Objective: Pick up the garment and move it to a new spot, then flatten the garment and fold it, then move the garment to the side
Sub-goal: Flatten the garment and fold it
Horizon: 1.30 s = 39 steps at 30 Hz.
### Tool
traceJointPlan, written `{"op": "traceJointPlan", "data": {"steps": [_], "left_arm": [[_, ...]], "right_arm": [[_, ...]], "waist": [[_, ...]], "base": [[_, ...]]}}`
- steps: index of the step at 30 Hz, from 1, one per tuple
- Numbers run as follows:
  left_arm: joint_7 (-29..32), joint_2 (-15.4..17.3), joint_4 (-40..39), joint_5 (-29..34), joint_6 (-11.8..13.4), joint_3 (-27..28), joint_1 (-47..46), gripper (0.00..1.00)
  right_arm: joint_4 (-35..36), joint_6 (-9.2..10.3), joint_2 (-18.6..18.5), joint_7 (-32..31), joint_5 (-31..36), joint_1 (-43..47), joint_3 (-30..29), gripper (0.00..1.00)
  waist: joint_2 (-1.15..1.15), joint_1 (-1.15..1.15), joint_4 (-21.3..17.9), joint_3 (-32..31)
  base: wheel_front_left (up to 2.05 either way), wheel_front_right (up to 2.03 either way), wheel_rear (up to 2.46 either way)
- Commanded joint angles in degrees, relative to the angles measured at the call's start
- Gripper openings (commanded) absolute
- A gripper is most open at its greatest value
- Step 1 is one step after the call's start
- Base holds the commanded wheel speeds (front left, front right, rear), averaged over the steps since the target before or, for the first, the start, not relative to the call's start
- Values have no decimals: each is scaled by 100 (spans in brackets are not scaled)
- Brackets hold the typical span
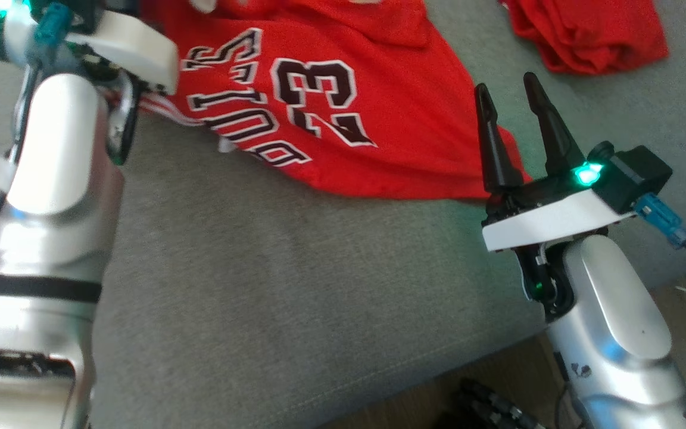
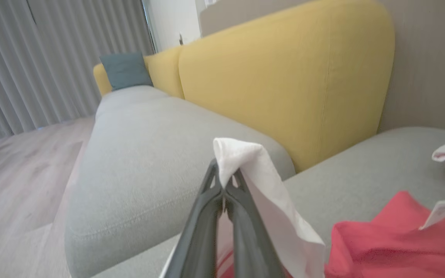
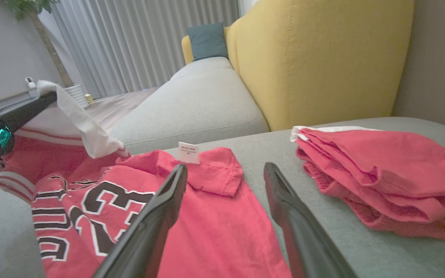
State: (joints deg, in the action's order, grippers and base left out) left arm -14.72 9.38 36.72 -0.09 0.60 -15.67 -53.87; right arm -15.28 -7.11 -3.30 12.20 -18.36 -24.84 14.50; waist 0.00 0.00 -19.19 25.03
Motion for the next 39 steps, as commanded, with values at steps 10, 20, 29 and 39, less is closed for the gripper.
{"op": "traceJointPlan", "data": {"steps": [10, 20, 29, 39], "left_arm": [[-23, 104, 1234, -127, 171, 241, -675, 100], [-27, -488, 285, -512, -1, 27, 332, 100], [63, -643, 26, -1120, -171, -543, 1794, 100], [437, -649, -70, -1550, -54, -1375, 1854, 100]], "right_arm": [[15, -37, 42, 186, -16, -83, -27, 100], [-33, -37, 42, 120, 216, 90, -325, 100], [70, -37, 42, -96, 310, 330, -439, 100], [257, -37, 42, -188, 293, 338, -420, 100]], "waist": [[0, 0, 12, 183], [0, 0, 905, -384], [0, 0, 1226, -752], [0, 0, 876, -577]], "base": [[0, 0, 0], [0, 0, 0], [0, 0, 0], [0, 0, 0]]}}
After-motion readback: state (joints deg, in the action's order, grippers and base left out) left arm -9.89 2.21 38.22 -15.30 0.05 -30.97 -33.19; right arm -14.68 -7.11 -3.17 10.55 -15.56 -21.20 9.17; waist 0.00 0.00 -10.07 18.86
